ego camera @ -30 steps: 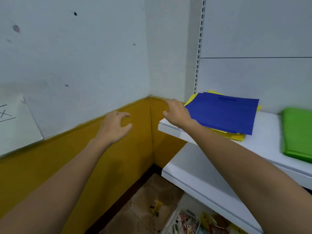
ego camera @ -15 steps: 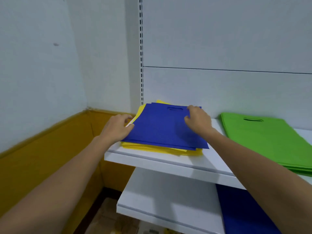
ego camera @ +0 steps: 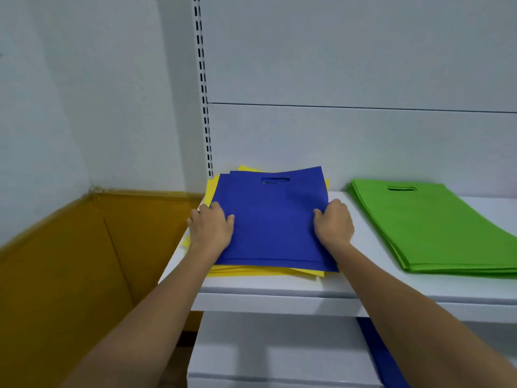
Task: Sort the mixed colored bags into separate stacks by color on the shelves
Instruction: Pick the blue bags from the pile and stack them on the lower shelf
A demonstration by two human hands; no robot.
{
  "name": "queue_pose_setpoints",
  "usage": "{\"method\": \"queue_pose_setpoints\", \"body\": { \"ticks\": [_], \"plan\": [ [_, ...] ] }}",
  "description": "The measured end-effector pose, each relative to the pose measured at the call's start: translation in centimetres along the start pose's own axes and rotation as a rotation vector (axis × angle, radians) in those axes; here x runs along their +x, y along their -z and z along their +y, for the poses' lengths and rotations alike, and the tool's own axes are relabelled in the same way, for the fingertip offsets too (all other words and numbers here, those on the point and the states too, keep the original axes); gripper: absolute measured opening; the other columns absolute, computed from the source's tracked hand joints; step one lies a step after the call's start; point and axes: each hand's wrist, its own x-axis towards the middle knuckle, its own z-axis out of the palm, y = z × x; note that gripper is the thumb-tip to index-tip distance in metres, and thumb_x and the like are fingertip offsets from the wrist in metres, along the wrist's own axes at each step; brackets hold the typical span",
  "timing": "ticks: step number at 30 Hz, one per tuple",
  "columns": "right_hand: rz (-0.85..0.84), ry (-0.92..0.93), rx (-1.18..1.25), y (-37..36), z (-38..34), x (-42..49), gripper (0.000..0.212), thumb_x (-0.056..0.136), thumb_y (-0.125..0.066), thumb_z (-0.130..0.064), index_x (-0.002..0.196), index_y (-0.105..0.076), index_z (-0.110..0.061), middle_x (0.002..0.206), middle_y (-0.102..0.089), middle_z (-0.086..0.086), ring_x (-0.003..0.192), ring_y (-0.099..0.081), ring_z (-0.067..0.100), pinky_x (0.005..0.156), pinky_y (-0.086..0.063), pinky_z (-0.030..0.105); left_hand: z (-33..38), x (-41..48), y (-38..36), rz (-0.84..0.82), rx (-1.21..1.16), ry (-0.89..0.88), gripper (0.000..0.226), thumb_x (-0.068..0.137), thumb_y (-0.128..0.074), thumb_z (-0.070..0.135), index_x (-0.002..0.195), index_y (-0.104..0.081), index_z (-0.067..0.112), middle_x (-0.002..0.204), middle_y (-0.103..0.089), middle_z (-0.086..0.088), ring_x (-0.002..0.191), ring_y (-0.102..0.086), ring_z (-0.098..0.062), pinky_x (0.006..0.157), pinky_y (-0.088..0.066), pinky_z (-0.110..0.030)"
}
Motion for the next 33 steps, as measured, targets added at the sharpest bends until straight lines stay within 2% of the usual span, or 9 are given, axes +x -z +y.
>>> {"method": "queue_pose_setpoints", "body": {
  "ticks": [8, 13, 15, 19, 23, 25, 28, 31, 33],
  "plan": [
    [0.134, 0.133, -0.015, 0.3, -0.5, -0.6, 0.027, 0.095, -0.049, -0.019, 0.116, -0.050, -0.002, 0.114, -0.059, 0.015, 0.107, -0.053, 0.035, 0.084, -0.040, 0.039, -0.6, 0.0, -0.1, 0.034, -0.131, 0.101, 0.051, 0.092, -0.050, 0.043, 0.122, -0.047, 0.003, 0.125, -0.050, -0.017, 0.115, -0.044, -0.032, 0.095, -0.038, -0.037],
    [0.167, 0.241, -0.155, 0.2, -0.7, -0.5, 0.026, 0.093, -0.048, -0.015, 0.112, -0.053, 0.002, 0.118, -0.051, 0.018, 0.109, -0.046, 0.034, 0.087, -0.040, 0.041, -0.6, -0.5, 0.1, 0.071, -0.066, 0.066, 0.046, 0.092, -0.051, 0.041, 0.121, -0.048, 0.006, 0.123, -0.051, -0.015, 0.114, -0.044, -0.030, 0.093, -0.037, -0.037],
    [0.105, 0.223, -0.174, 0.2, -1.1, -0.3, 0.025, 0.090, -0.048, -0.014, 0.108, -0.054, 0.002, 0.118, -0.049, 0.018, 0.109, -0.045, 0.034, 0.083, -0.039, 0.039, -0.6, -0.6, 0.3, 0.089, -0.047, 0.054, 0.042, 0.093, -0.051, 0.039, 0.121, -0.049, 0.008, 0.123, -0.051, -0.013, 0.114, -0.044, -0.029, 0.093, -0.036, -0.036],
    [-0.136, 0.104, -0.140, 0.7, -2.3, -0.2, 0.013, 0.090, -0.048, -0.019, 0.093, -0.047, -0.007, 0.107, -0.056, 0.014, 0.090, -0.049, 0.031, 0.070, -0.036, 0.032, -0.6, -0.6, 0.3, 0.116, -0.072, -0.009, 0.040, 0.093, -0.053, 0.030, 0.126, -0.046, 0.009, 0.127, -0.049, -0.012, 0.116, -0.044, -0.028, 0.095, -0.038, -0.034],
    [-0.192, 0.093, -0.154, 1.1, -3.1, -0.4, 0.014, 0.088, -0.049, -0.015, 0.098, -0.049, -0.006, 0.097, -0.049, 0.010, 0.091, -0.050, 0.033, 0.070, -0.036, 0.030, -0.5, -0.4, 1.1, 0.031, -0.202, -0.004, 0.046, 0.090, -0.059, 0.023, 0.128, -0.040, 0.006, 0.126, -0.047, -0.017, 0.113, -0.049, -0.031, 0.090, -0.043, -0.034],
    [-0.227, 0.061, -0.139, 1.3, -3.4, -0.3, 0.010, 0.088, -0.051, -0.017, 0.086, -0.045, -0.008, 0.092, -0.045, 0.008, 0.087, -0.048, 0.030, 0.069, -0.036, 0.030, -0.8, 0.2, 1.9, -0.039, -0.294, 0.038, 0.049, 0.086, -0.065, 0.018, 0.126, -0.039, 0.004, 0.124, -0.048, -0.020, 0.111, -0.051, -0.034, 0.084, -0.044, -0.035],
    [-0.204, 0.004, -0.063, 1.8, -3.7, 0.3, 0.022, 0.084, -0.052, -0.015, 0.067, -0.038, -0.013, 0.084, -0.048, 0.006, 0.086, -0.047, 0.030, 0.066, -0.035, 0.029, -1.5, 1.2, 2.9, -0.109, -0.423, 0.121, 0.047, 0.083, -0.065, 0.006, 0.123, -0.040, 0.002, 0.122, -0.051, -0.019, 0.109, -0.052, -0.033, 0.073, -0.041, -0.031],
    [-0.160, -0.021, 0.133, 2.4, -4.3, 0.8, 0.026, 0.081, -0.052, -0.010, 0.063, -0.033, -0.012, 0.065, -0.040, 0.002, 0.063, -0.041, 0.023, 0.048, -0.027, 0.026, -2.2, 1.4, 3.5, -0.112, -0.513, 0.185, 0.052, 0.082, -0.067, 0.005, 0.126, -0.040, 0.001, 0.126, -0.050, -0.018, 0.112, -0.051, -0.033, 0.072, -0.039, -0.029],
    [-0.177, -0.014, 0.183, 2.8, -4.8, 0.8, 0.026, 0.084, -0.048, -0.010, 0.064, -0.032, -0.012, 0.064, -0.036, 0.001, 0.055, -0.033, 0.017, 0.046, -0.025, 0.027, -2.6, 1.3, 3.7, -0.115, -0.558, 0.224, 0.053, 0.081, -0.068, 0.008, 0.126, -0.042, 0.001, 0.127, -0.049, -0.018, 0.112, -0.051, -0.032, 0.072, -0.039, -0.030]
  ]
}}
